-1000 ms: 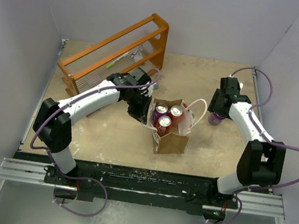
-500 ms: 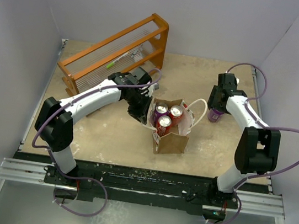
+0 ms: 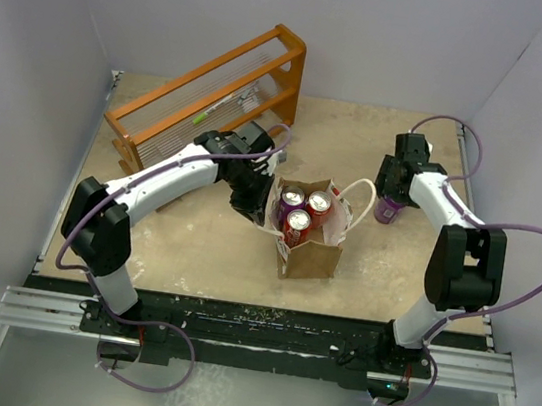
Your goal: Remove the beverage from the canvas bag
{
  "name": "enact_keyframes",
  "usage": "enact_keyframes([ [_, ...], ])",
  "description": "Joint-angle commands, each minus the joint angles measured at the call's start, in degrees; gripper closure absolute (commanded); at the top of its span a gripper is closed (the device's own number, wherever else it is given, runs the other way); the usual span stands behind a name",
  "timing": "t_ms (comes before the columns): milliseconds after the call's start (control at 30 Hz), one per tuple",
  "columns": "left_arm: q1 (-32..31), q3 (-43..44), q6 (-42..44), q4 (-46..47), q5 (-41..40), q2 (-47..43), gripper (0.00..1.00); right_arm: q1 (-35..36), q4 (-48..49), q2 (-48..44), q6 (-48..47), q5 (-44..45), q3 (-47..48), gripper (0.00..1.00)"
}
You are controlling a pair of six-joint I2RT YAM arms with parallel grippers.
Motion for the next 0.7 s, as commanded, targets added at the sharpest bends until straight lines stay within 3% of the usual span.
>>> enact_keyframes([
  [0,0.6,-0.4,-1.1,1.0,-0.9,-2.9,1.00,-0.3,3.4,-1.0,-0.6,-1.1,2.6,0.15],
  [100,0.5,-0.8,-1.5,1.6,-0.6,-3.6,1.00,-0.3,1.8,-1.0,-0.2,-1.5,3.0,0.00],
  [367,0.5,-1.7,-2.5,3.3,0.3,-5.5,1.00,-0.3,-5.1,-8.8,-0.3,-1.0,4.9,0.00],
  [667,0.5,-6.5,-3.7,7.5,-0.2,-8.8,1.00,-0.3,-9.1,-28.0,3.1,-19.7,-6.7,0.00],
])
